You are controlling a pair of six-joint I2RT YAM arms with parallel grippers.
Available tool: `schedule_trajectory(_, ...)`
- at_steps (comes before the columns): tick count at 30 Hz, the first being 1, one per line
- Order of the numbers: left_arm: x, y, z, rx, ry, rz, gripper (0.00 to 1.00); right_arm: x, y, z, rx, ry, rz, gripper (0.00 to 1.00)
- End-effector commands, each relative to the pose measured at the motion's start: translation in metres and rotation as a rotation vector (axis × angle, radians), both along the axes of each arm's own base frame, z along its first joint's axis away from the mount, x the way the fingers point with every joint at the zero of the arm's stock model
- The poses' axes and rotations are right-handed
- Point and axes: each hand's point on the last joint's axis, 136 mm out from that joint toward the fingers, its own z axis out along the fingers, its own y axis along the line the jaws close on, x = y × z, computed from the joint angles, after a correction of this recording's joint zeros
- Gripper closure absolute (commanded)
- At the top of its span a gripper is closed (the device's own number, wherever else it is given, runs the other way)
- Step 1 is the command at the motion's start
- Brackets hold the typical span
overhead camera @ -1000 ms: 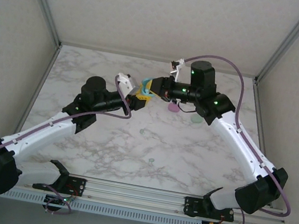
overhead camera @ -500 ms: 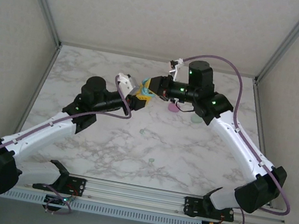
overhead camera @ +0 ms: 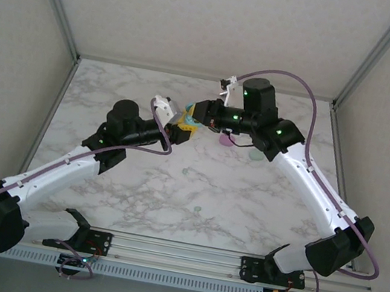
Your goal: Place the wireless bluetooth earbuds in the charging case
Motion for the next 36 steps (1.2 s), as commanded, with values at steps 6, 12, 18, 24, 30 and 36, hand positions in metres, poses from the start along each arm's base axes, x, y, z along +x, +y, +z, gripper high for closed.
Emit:
schedule_trajectory(6,-0.003,-0.002,0.031,-0.067,-0.069,-0.008,0.72,-0.002,-0.002,-0.010,-0.068,0.028,-0.004,0.78)
schedule_trajectory(12,-0.002,-0.003,0.029,-0.064,-0.068,-0.011,0.72,-0.004,-0.005,-0.002,-0.064,0.013,-0.015,0.74)
schedule_trajectory(18,-0.002,-0.003,0.027,-0.060,-0.064,-0.011,0.72,-0.005,-0.008,0.009,-0.052,-0.019,-0.017,0.73)
schedule_trajectory(24,-0.002,-0.002,0.025,-0.052,-0.063,-0.004,0.72,-0.007,-0.011,0.016,-0.048,-0.035,-0.026,0.71)
schedule_trajectory(30,-0.003,-0.001,0.025,-0.049,-0.066,-0.005,0.72,-0.013,-0.017,0.034,-0.019,-0.094,-0.028,0.69)
schedule_trajectory(36,-0.005,-0.001,0.023,-0.042,-0.066,-0.012,0.72,0.003,-0.042,0.042,-0.081,-0.180,-0.177,0.65)
